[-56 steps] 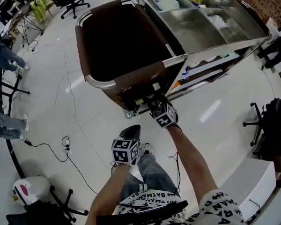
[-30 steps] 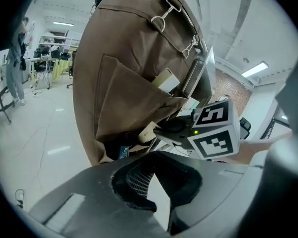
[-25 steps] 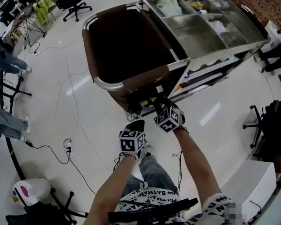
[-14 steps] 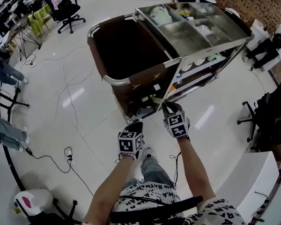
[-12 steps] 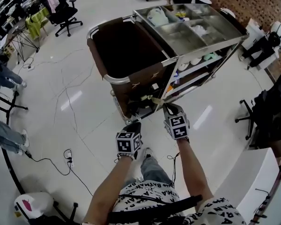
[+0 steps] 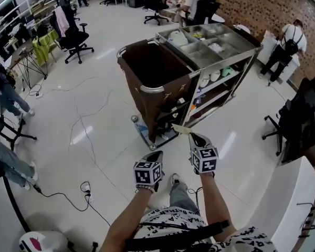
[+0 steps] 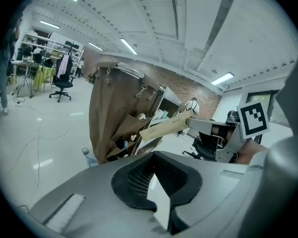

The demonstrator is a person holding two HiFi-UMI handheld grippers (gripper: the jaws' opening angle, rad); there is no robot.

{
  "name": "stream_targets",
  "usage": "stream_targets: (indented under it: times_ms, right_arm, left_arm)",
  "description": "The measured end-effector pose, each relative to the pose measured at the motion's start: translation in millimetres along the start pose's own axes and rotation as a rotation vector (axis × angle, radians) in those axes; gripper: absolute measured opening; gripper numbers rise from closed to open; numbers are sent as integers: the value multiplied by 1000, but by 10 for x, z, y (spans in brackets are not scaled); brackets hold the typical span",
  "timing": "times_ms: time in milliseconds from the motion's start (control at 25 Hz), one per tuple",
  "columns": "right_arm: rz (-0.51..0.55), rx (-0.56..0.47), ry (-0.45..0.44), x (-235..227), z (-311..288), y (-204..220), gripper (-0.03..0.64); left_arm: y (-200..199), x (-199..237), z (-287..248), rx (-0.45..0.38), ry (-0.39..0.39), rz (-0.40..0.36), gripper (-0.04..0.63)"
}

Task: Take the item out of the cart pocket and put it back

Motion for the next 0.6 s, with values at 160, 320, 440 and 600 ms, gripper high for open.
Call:
stream_targets:
  times_ms: [160,320,440,600]
  right_arm:
    - [18,-7,-5,452,319,27,44]
    - [41,-6,-37,711,521,39,44]
    - [32,6,-58,809,598,69,44]
    - [-25,2,-85,935,691,111,44]
  left_arm:
    - [87,10,443,-20,-3,-22,2]
    - [63,-31,648,-59,-4,-30,3]
    - [1,-43,731,-82,-9,-24,3]
    - [-112,-72,851,-109,-17,-31,3]
Point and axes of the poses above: the fingertips, and each gripper's own axes: z backward along the fingers, x to its left, y out of its underside, the point moved 7 cm from there along z, backward along the fingers, and after that the axes turned 1 degree about x, right-handed, at the moved point
